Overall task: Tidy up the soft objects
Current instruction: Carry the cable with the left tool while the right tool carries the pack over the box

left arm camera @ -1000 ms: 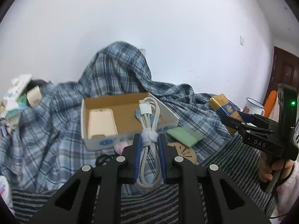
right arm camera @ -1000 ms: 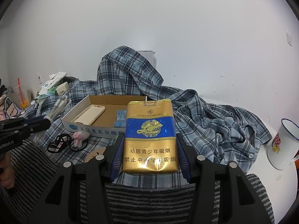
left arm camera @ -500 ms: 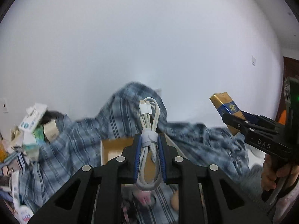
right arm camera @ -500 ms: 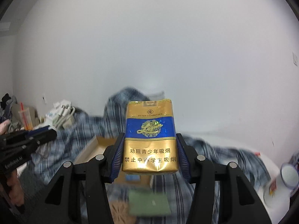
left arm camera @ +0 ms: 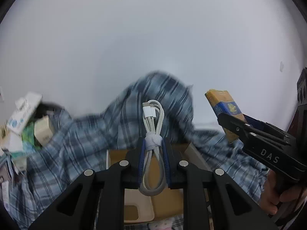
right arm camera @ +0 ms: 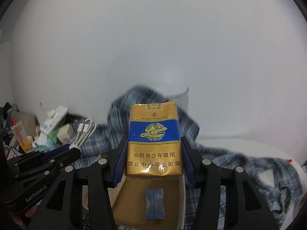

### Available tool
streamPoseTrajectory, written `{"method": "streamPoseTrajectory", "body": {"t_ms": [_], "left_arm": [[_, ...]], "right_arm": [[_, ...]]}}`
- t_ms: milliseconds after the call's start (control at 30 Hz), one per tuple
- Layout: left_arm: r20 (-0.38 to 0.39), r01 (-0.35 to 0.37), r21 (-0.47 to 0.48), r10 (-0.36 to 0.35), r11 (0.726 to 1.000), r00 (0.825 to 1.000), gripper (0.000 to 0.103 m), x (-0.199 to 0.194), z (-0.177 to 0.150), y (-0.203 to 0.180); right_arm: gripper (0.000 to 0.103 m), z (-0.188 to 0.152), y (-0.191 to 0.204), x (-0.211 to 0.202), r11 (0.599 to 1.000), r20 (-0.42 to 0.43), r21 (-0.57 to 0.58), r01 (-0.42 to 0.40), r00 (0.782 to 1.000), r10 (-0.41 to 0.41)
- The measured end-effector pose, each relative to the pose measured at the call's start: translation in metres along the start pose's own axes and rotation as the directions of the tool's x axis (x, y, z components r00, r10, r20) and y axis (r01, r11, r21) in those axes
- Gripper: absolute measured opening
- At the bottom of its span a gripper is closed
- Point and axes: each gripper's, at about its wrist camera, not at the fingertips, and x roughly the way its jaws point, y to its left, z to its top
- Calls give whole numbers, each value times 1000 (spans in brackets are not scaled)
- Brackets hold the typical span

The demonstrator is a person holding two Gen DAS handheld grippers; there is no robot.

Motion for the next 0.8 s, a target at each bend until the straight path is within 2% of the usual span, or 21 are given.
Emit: {"method": "streamPoseTrajectory", "body": {"t_ms": [200,333,500,733,767,800], "left_arm": [[-121,-16,-39,12,999,993,19,38,-35,20],[-198,-25,-39,17,999,980,19,59,-52,27],[-221,-30,-15,26,999,975,19,65,-59,22],[-219,-59,-62,44,996,975,20,66,-58,33],[-216,-58,-69,42,996,976,24,65,-58,34],[-217,-61,-70,44,996,975,47,65,-56,35]], "right_arm": [[51,-34,-7,39,998,-136,32,-56,989,60],[51,-56,-15,60,999,-205,26,-20,979,25],[51,-65,-19,67,1000,-232,28,-7,973,14],[51,-67,-20,66,1000,-234,29,-13,972,19],[51,-67,-19,67,1000,-236,28,-14,972,20],[51,-67,-19,67,1000,-237,27,-13,971,19]]}}
